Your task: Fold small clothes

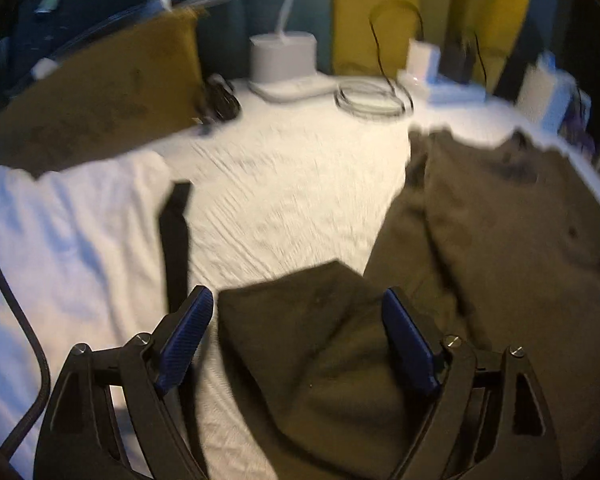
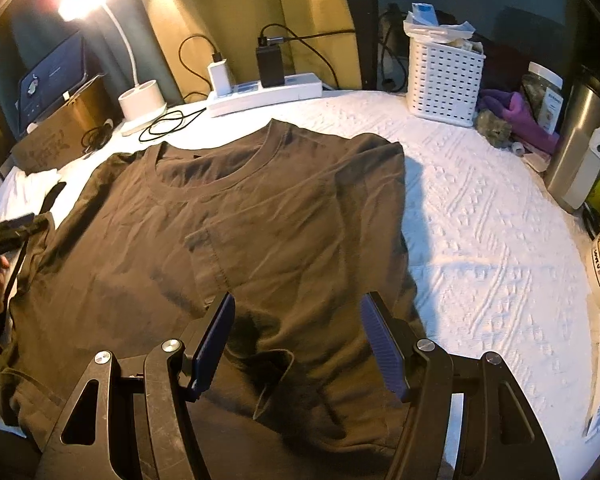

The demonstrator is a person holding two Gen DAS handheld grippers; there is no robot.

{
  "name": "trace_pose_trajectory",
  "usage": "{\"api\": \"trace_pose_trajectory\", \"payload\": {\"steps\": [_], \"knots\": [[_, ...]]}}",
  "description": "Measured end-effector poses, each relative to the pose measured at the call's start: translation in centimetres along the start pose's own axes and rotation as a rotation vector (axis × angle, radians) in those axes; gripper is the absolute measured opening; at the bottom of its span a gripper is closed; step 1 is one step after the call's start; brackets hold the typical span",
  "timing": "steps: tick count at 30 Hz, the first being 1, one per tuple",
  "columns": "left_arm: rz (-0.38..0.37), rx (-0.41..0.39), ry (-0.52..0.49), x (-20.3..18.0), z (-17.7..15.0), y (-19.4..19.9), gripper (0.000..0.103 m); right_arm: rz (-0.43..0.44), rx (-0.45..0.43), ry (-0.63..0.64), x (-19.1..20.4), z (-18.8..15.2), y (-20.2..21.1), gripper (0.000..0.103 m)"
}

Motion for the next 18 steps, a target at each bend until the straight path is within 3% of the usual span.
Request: {"api": "trace_pose_trajectory", "payload": {"steps": [2,3,4,10,18], "knots": [[-0.036,-0.026,0.015,-0.1,-0.1,0.4,0.051,-0.004,0.003,-0.004,-0.1,0.0,-0.1,0.068],[-0.036,-0.031,0.011,-0.2,-0.1,0.8,0.021,-0.005,0.004,-0.005,-0.1,0.0,-0.2,0.068],[-0.041,-0.032,0.014,-0.2,-0.1,1.0,0.004,-0.006,0.005,-0.007,-0.1,0.0,-0.3,0.068],[0.106,-0.141,0.165,3.4,0.3,4.1,0.004,0.008,-0.001,0.007,0.8,0.6,-0.5,0.068],[0.146,-0.175,0.185,2.6,0.8,6.7,0.004,0.019,-0.037,0.013,1.1,1.4,0.4,0.068]]}}
Point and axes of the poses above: each gripper's, at about its wrist camera, not at the fingertips, and y roughly against the way its jaws point, x to its left, z to its top, the point moved 4 cm from there along -y, roughly the way its jaws point, and after that the axes turned 5 degrees about z, right-handed, at the moved point
